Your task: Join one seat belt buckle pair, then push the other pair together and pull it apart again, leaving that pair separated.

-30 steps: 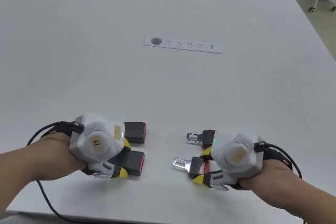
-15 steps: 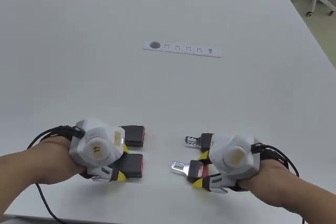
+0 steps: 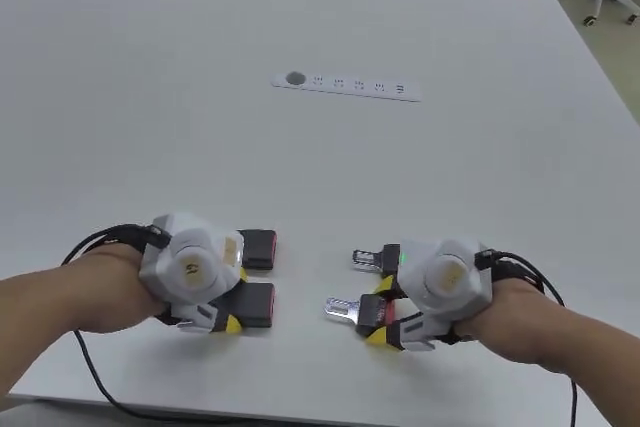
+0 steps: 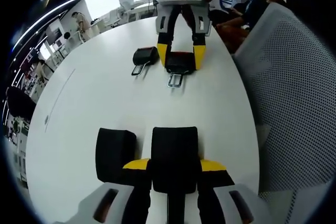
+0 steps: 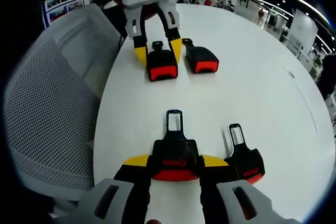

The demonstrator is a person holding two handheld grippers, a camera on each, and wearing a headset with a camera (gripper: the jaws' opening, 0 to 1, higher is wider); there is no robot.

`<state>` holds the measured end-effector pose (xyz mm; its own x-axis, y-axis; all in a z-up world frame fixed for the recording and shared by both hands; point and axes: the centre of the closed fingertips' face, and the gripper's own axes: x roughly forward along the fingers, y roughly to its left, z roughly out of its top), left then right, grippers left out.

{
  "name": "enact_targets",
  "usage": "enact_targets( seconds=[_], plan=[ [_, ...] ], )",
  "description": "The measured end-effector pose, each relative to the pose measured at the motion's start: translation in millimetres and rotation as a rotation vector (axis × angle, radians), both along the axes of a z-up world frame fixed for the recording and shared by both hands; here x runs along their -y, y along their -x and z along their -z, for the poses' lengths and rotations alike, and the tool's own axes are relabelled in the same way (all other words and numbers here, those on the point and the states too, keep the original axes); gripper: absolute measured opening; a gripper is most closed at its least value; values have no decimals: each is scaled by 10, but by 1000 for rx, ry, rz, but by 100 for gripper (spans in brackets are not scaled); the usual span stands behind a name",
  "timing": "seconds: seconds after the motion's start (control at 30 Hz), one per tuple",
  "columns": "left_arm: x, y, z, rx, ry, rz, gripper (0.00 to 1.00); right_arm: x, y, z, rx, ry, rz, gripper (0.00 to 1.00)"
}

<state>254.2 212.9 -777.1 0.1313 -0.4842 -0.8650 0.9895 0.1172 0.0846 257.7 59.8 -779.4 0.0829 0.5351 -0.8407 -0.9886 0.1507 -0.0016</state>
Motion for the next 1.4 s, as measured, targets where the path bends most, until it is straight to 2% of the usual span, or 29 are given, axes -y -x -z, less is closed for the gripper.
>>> enact_targets(
  seconds=[0.3,0.43,0.7,1.4],
  plan=[
    [23,21,7,-15,0,-4,34,-12,8,-12,-10,19,39,33],
    [31,33,-8,-20,-1,-7,34,-35,-4,1,0,25,38,33],
    [18,26,-10,-29,2,-18,34,-205,9,5,0,3,40,33],
    [13,11,1,-45,4,-24,34,-296,26,-7,7,8,-7,33]
  ],
)
